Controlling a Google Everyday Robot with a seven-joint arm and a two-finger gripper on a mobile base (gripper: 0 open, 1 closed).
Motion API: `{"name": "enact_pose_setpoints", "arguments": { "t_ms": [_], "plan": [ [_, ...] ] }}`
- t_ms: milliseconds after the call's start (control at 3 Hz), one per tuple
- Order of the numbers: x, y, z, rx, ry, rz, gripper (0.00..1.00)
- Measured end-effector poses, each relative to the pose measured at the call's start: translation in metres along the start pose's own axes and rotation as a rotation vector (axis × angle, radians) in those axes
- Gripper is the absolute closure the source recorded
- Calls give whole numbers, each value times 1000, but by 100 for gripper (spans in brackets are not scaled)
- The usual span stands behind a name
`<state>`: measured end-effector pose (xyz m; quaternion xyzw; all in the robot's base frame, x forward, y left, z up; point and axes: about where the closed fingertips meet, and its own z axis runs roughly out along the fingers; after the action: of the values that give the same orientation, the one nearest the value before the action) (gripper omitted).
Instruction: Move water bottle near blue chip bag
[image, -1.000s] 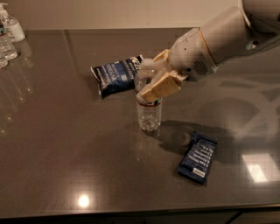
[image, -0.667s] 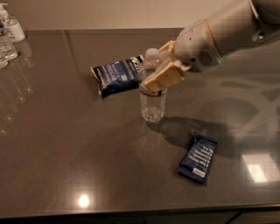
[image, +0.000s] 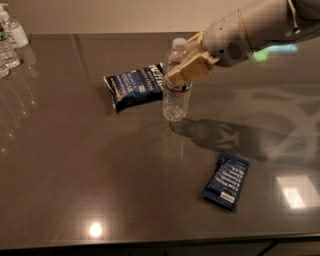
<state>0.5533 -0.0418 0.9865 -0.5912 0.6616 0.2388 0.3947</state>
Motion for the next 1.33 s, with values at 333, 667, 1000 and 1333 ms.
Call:
{"name": "enact_pose_setpoints", "arguments": {
  "t_ms": [333, 667, 1000, 1333],
  "plan": [
    [4, -18, 7, 13, -15, 15, 100],
    [10, -30, 14, 17, -12, 28, 100],
    [14, -38, 22, 27, 0, 35, 82],
    [22, -49, 29, 34, 12, 52, 51]
  ]
}}
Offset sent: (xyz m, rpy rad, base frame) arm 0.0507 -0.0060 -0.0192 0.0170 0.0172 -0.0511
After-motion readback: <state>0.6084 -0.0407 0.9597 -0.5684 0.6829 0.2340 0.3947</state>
